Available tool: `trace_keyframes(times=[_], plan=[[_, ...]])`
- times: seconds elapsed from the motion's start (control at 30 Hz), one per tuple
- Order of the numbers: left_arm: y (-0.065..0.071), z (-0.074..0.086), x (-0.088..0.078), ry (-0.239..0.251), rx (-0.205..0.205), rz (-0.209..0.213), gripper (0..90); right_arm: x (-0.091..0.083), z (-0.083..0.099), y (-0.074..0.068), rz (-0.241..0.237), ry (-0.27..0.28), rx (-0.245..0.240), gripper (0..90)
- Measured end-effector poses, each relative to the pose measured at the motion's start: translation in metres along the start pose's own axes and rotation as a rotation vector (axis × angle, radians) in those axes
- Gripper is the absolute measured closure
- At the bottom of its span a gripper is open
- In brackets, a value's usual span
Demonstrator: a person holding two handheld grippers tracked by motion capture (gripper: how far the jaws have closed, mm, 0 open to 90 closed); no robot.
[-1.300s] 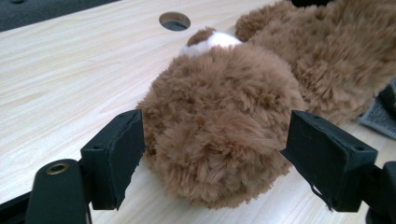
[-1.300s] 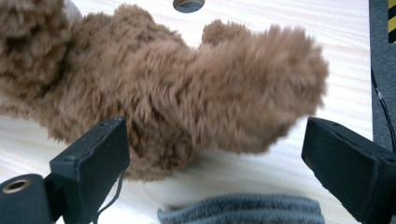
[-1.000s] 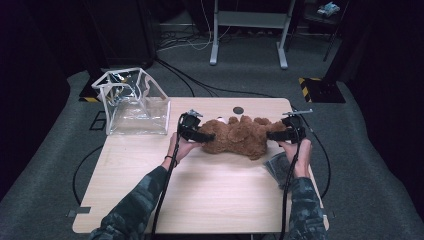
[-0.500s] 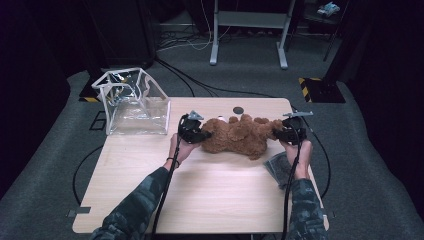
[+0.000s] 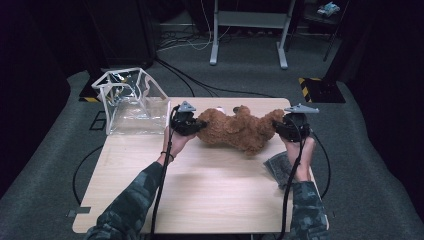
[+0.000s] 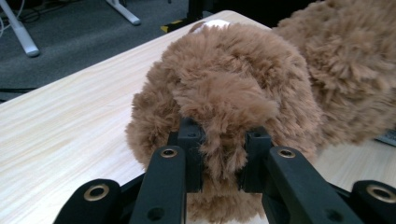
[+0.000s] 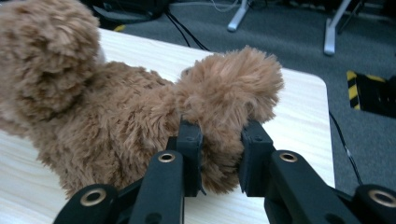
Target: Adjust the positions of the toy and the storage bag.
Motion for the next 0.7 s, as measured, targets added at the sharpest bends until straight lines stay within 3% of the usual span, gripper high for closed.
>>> trace_keyframes(times=[0.23,0.4,0.6,0.7], plan=[[-0.009,-0.005,-0.003,0.015,0.005,-0.008,75.6,-0.018,-0.009,-0.020,-0.008,0.027,-0.025,74.5],[-0.016,-0.006,0.005,0.009,0.016,0.000,75.6,-0.028,-0.007,-0.031,-0.026,0.031,-0.021,74.6],[-0.026,0.009,0.026,-0.053,0.003,-0.013,75.4,-0.029,0.010,-0.049,-0.051,-0.004,-0.030,74.5],[-0.033,0.025,0.035,-0.123,-0.005,-0.040,72.6,-0.021,0.025,-0.060,-0.063,-0.047,-0.037,74.3]])
Point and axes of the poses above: each handheld gripper's, and its own axes: x roughly forward along the jaws, z roughly out of its underside, y roughly to its right, the point moved 8 cm from there along x, roughly forward along the jaws, and after that the axes turned 7 degrees about y, right-handed, at the moved point
